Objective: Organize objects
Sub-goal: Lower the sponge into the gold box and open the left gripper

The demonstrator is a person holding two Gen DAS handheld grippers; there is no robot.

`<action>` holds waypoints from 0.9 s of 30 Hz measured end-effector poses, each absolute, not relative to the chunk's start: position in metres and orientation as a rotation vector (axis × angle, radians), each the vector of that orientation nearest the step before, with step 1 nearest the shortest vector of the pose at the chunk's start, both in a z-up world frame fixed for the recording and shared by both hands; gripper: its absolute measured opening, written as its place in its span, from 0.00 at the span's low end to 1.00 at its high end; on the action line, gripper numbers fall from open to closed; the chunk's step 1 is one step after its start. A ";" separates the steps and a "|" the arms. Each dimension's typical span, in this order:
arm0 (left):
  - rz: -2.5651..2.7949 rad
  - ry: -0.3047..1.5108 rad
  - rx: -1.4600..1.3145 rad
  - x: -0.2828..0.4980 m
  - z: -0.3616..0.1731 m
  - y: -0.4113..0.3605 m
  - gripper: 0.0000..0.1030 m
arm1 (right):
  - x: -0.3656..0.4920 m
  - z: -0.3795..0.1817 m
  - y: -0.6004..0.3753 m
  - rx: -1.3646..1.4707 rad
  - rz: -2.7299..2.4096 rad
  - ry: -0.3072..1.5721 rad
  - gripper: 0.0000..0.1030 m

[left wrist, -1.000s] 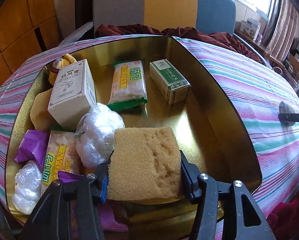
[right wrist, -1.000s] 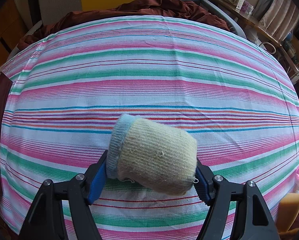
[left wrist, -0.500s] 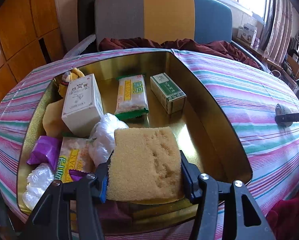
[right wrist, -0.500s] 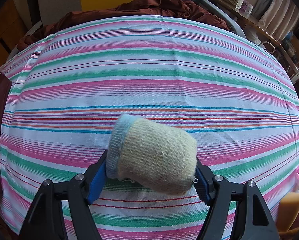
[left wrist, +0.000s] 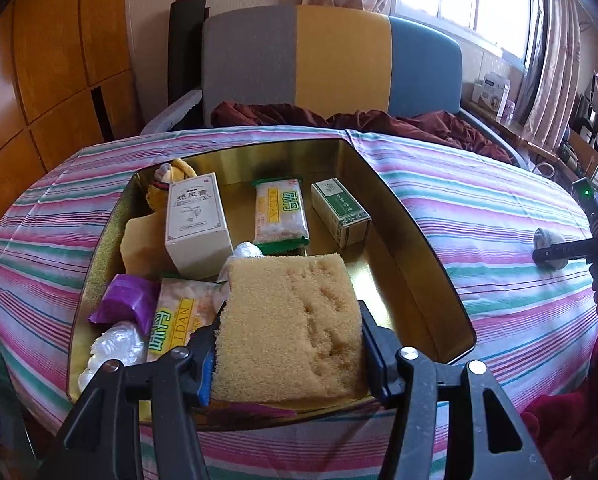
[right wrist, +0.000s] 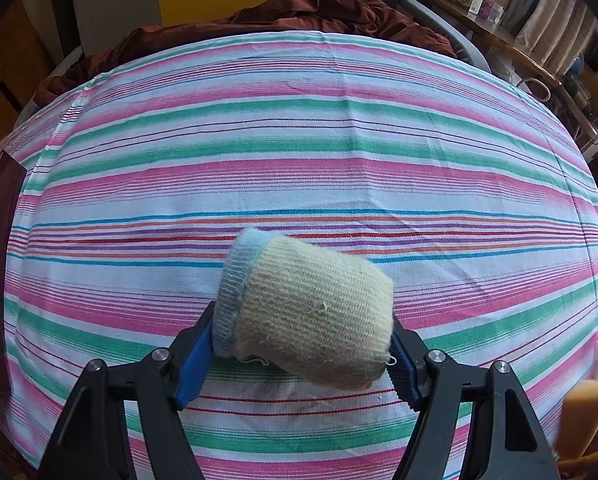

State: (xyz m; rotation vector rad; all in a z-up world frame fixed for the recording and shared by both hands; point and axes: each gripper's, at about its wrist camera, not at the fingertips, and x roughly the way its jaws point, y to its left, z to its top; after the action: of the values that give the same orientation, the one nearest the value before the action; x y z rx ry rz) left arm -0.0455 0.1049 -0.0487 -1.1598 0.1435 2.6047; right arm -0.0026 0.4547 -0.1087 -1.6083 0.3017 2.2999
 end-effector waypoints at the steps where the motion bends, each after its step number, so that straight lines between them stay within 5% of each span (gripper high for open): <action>1: 2.607 0.132 -1.155 -0.044 -0.048 0.102 0.55 | -0.003 -0.109 0.455 -1.611 2.300 0.301 0.72; 22: 2.717 -0.169 -1.133 -0.026 -0.036 0.009 0.55 | -0.018 -0.054 0.304 -1.604 2.709 0.336 0.71; 27: 2.764 -0.233 -1.127 -0.022 -0.032 -0.017 0.55 | -0.018 -0.022 0.213 -1.538 2.953 0.183 0.71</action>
State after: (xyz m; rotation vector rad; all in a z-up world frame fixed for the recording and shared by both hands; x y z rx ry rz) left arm -0.0222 -0.0167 -0.0319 -1.1271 -0.2328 2.7642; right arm -0.0178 0.2125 -0.0224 -1.5380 0.1835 2.9526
